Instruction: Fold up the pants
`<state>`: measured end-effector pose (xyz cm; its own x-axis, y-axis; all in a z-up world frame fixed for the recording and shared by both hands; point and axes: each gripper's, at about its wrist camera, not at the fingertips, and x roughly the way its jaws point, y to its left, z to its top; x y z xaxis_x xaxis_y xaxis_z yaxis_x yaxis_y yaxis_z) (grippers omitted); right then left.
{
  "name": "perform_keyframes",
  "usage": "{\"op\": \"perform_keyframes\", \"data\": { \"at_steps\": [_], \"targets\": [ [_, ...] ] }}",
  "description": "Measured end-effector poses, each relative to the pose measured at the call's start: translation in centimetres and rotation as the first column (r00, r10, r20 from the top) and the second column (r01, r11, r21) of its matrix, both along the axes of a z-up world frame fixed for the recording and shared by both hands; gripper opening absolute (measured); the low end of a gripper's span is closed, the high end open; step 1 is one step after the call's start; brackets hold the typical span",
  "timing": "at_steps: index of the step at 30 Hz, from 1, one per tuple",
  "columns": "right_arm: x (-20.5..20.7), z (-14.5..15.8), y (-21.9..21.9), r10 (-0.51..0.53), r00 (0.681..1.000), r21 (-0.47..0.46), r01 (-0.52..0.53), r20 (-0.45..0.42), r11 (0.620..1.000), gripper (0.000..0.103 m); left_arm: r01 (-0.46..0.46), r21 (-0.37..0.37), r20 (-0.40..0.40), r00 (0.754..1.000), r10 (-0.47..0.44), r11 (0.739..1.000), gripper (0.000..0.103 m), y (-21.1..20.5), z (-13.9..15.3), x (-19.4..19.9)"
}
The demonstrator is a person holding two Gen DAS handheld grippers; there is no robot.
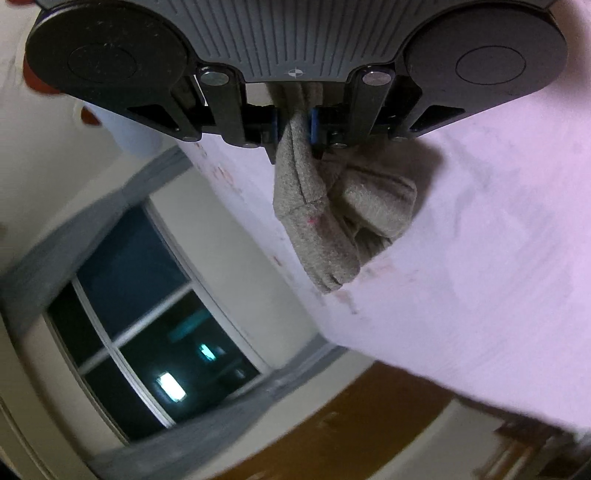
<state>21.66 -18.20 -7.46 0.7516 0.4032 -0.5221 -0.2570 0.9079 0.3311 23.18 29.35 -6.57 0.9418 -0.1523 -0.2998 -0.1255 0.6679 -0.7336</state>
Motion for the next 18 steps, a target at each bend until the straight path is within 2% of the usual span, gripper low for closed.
{"op": "perform_keyframes", "data": {
  "at_steps": [3, 4, 5, 6, 7, 8, 9, 11, 12, 14, 16, 18],
  "targets": [
    [0.5, -1.0, 4.2, 0.087, 0.996, -0.054, -0.087, 0.0, 0.995, 0.07, 0.039, 0.046, 0.003, 0.999, -0.039, 0.998, 0.015, 0.1, 2.2, 0.5],
    [0.5, -1.4, 5.7, 0.109, 0.994, -0.098, -0.109, 0.002, 0.989, 0.073, 0.047, 0.055, 0.004, 0.999, -0.047, 0.997, 0.015, 0.1, 2.6, 0.5],
    [0.6, -2.0, 7.1, 0.113, 0.993, -0.183, -0.113, -0.011, 0.977, 0.075, 0.057, 0.069, 0.007, 0.998, -0.058, 0.996, 0.015, 0.0, 3.1, 0.3],
    [0.8, -3.0, 8.7, 0.119, 0.992, -0.306, -0.127, -0.044, 0.944, 0.077, 0.068, 0.079, 0.004, 0.998, -0.068, 0.995, 0.015, -0.1, 3.5, 0.3],
    [0.3, -3.8, 10.3, 0.139, 0.99, -0.416, -0.131, -0.012, 0.9, 0.078, 0.079, 0.096, -0.002, 0.997, -0.079, 0.992, 0.015, -0.3, 4.1, 0.2],
    [-0.1, -4.1, 11.1, 0.146, 0.989, -0.465, -0.123, 0.012, 0.877, 0.078, 0.087, 0.131, -0.011, 0.996, -0.087, 0.987, 0.015, -0.7, 4.7, 0.0],
    [-0.1, -4.2, 11.3, 0.142, 0.99, -0.474, -0.118, 0.016, 0.872, 0.078, 0.088, 0.166, -0.018, 0.996, -0.086, 0.982, 0.015, -1.1, 5.2, 0.0],
    [0.2, -3.1, 10.1, 0.118, 0.993, -0.399, -0.11, -0.005, 0.91, 0.076, 0.079, 0.206, -0.025, 0.997, -0.075, 0.975, 0.015, -1.7, 6.5, -0.7],
    [-0.1, -2.3, 9.0, 0.109, 0.994, -0.335, -0.095, 0.021, 0.937, 0.072, 0.077, 0.24, -0.023, 0.997, -0.073, 0.968, 0.015, -2.5, 7.3, -0.9],
    [-1.4, -0.4, 5.5, 0.049, 0.994, -0.233, -0.024, 0.102, 0.972, 0.079, 0.086, 0.335, -0.005, 0.996, -0.089, 0.938, 0.015, -4.8, 8.9, -1.6],
    [-2.2, 0.8, 0.7, -0.054, 0.99, -0.133, 0.071, 0.127, 0.989, 0.08, 0.102, 0.461, 0.028, 0.991, -0.13, 0.882, 0.015, -8.7, 11.2, -1.9],
    [-2.5, 1.5, -4.5, -0.168, 0.98, -0.049, 0.174, 0.111, 0.984, 0.08, 0.136, 0.571, 0.067, 0.975, -0.211, 0.81, 0.015, -13.5, 13.1, -2.0]
  ]
}}
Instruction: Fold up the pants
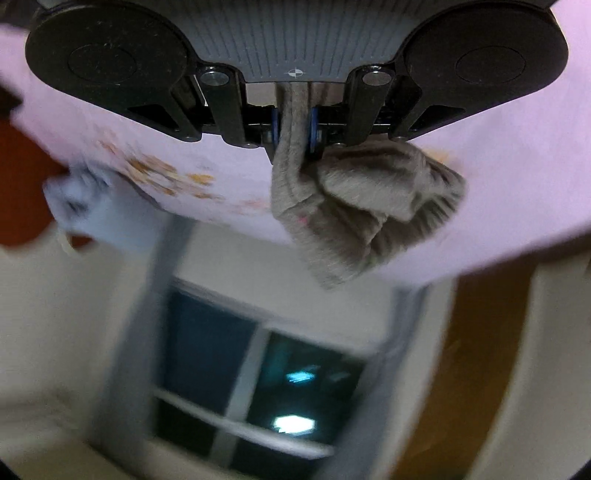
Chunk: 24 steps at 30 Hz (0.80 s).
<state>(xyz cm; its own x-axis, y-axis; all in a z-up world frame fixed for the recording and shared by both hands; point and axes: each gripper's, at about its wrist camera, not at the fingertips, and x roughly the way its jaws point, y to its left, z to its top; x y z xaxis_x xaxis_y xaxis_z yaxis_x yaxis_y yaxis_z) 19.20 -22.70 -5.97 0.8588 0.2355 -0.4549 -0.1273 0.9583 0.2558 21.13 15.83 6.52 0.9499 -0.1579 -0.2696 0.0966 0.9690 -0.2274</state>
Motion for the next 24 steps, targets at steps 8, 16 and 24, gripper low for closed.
{"op": "perform_keyframes", "data": {
  "at_steps": [8, 16, 24],
  "targets": [
    [-5.1, 2.0, -19.0, -0.399, 0.917, 0.166, 0.397, -0.025, 0.902, 0.082, 0.402, 0.199, -0.14, 0.914, -0.38, 0.894, 0.017, -22.9, -4.1, 2.3],
    [-8.6, 0.0, -23.7, -0.458, 0.886, 0.23, 0.463, -0.076, 0.856, 0.083, 0.378, 0.089, -0.256, 0.903, -0.346, 0.921, 0.025, -24.5, -6.7, 0.2],
    [-3.6, -0.4, -17.1, -0.165, 0.978, 0.432, 0.204, -0.127, 0.878, 0.084, 0.278, -0.064, -0.166, 0.944, -0.285, 0.958, 0.079, -15.9, -6.5, -0.9]
  ]
}}
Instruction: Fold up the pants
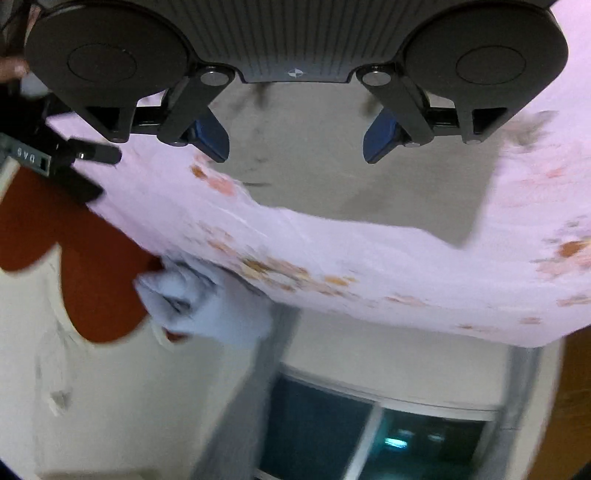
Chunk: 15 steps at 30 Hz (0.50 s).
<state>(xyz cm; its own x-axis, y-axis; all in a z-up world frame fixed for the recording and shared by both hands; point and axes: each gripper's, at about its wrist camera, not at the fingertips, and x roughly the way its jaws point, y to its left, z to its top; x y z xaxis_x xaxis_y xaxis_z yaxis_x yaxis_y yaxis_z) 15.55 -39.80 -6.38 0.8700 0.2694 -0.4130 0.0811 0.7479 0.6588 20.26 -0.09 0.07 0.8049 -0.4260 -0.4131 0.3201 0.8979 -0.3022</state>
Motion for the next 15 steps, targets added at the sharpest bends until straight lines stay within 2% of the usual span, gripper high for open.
{"op": "perform_keyframes", "data": {
  "at_steps": [3, 6, 10, 13, 14, 15],
  "targets": [
    [2.1, -1.9, 1.3, 0.061, 0.996, 0.243, -0.044, -0.062, 0.969, 0.083, -0.121, -0.066, -0.037, 0.992, 0.119, 0.99, 0.08, 4.1, -0.3, -0.3],
    [2.8, -3.2, 2.7, 0.06, 0.993, 0.362, -0.021, -0.099, 0.932, 0.084, -0.228, -0.119, -0.088, 0.972, 0.219, 0.966, 0.08, 8.8, -1.1, -0.5],
    [4.5, -4.3, 4.2, 0.063, 0.989, 0.415, -0.001, -0.136, 0.91, 0.084, -0.312, -0.186, -0.124, 0.948, 0.293, 0.932, 0.08, 12.5, -2.9, 0.0],
    [6.2, -5.1, 5.2, 0.057, 0.982, 0.439, 0.029, -0.181, 0.898, 0.083, -0.343, -0.233, -0.176, 0.935, 0.308, 0.91, 0.081, 14.2, -4.9, 1.2],
    [6.7, -5.0, 5.8, 0.051, 0.982, 0.434, 0.035, -0.184, 0.9, 0.085, -0.354, -0.237, -0.196, 0.93, 0.312, 0.905, 0.081, 14.2, -5.3, 1.7],
    [7.2, -4.9, 6.3, 0.032, 0.979, 0.395, 0.051, -0.2, 0.917, 0.081, -0.363, -0.241, -0.21, 0.925, 0.317, 0.9, 0.082, 14.3, -5.6, 2.1]
  ]
}}
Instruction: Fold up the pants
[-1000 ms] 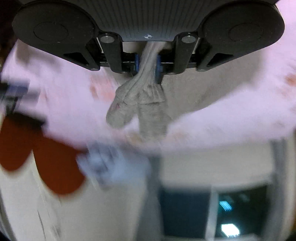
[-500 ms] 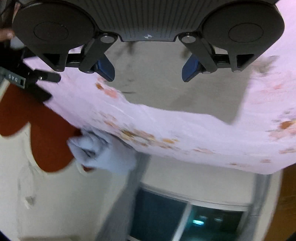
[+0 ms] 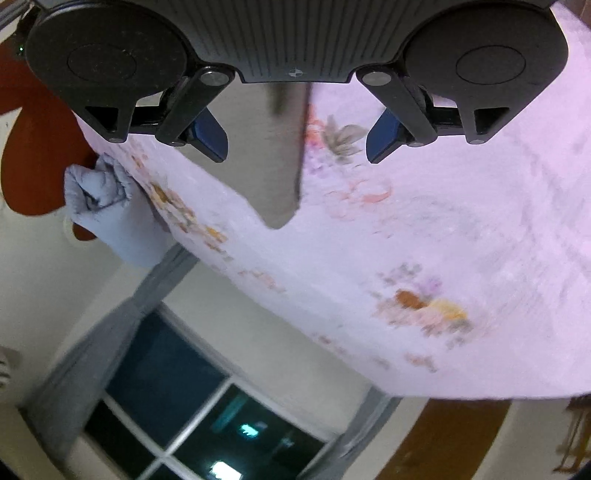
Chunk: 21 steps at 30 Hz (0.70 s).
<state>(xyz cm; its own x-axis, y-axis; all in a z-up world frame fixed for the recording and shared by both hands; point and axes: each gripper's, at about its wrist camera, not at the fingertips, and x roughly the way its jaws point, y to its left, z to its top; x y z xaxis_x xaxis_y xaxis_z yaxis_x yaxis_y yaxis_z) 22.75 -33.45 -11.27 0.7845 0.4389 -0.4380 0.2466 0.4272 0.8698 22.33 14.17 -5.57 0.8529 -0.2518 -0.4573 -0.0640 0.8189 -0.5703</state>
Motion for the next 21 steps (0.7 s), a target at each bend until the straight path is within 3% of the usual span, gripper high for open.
{"op": "perform_keyframes", "data": {
  "at_steps": [2, 3, 6, 10, 12, 13, 14, 15, 17, 21],
  "targets": [
    [0.3, 0.1, 0.7, -0.01, 1.0, -0.051, 0.009, -0.022, 0.999, 0.057, -0.009, -0.039, -0.019, 1.0, 0.008, 0.999, 0.083, 0.9, -0.6, 0.5],
    [0.4, 0.1, 0.9, -0.007, 1.0, -0.042, 0.007, -0.007, 0.999, 0.027, -0.014, -0.06, -0.024, 1.0, 0.013, 0.998, 0.083, 1.4, -0.9, 0.6],
    [-0.6, 1.7, 1.3, 0.006, 0.991, 0.02, -0.009, 0.135, 1.0, 0.025, -0.032, -0.1, -0.023, 0.999, 0.03, 0.994, 0.083, 2.6, -1.4, 0.5],
    [-5.0, 3.1, 2.1, -0.053, 0.94, 0.094, 0.023, 0.337, 0.995, 0.024, -0.031, -0.114, -0.031, 0.999, 0.027, 0.993, 0.083, 3.2, -2.1, 0.4],
    [-6.6, 0.3, 1.8, -0.095, 0.952, 0.068, 0.079, 0.29, 0.995, 0.024, -0.029, -0.112, -0.035, 0.999, 0.025, 0.993, 0.083, 3.0, -2.4, 0.3],
    [-6.0, -2.6, 1.3, -0.113, 0.983, 0.093, 0.1, 0.148, 0.991, 0.024, -0.024, -0.114, -0.041, 0.999, 0.019, 0.993, 0.083, 2.9, -2.6, 0.5],
    [-5.6, -5.0, 0.7, -0.129, 0.99, 0.175, 0.117, 0.059, 0.978, 0.024, -0.016, -0.115, -0.047, 0.999, 0.011, 0.993, 0.083, 2.8, -2.7, 0.6],
    [-5.8, -5.9, 0.2, -0.156, 0.986, 0.214, 0.139, 0.065, 0.967, 0.024, -0.01, -0.109, -0.047, 0.999, 0.005, 0.994, 0.083, 2.6, -2.7, 0.7],
    [-5.9, -4.7, 0.4, -0.14, 0.984, 0.161, 0.122, 0.109, 0.979, 0.025, -0.004, -0.1, -0.035, 0.999, 0.0, 0.995, 0.083, 2.5, -2.5, 0.5],
    [-6.2, -4.9, 0.0, -0.143, 0.986, 0.168, 0.127, 0.09, 0.978, 0.025, 0.006, -0.105, -0.046, 0.999, -0.011, 0.994, 0.084, 2.0, -2.6, 0.8]
  ]
}}
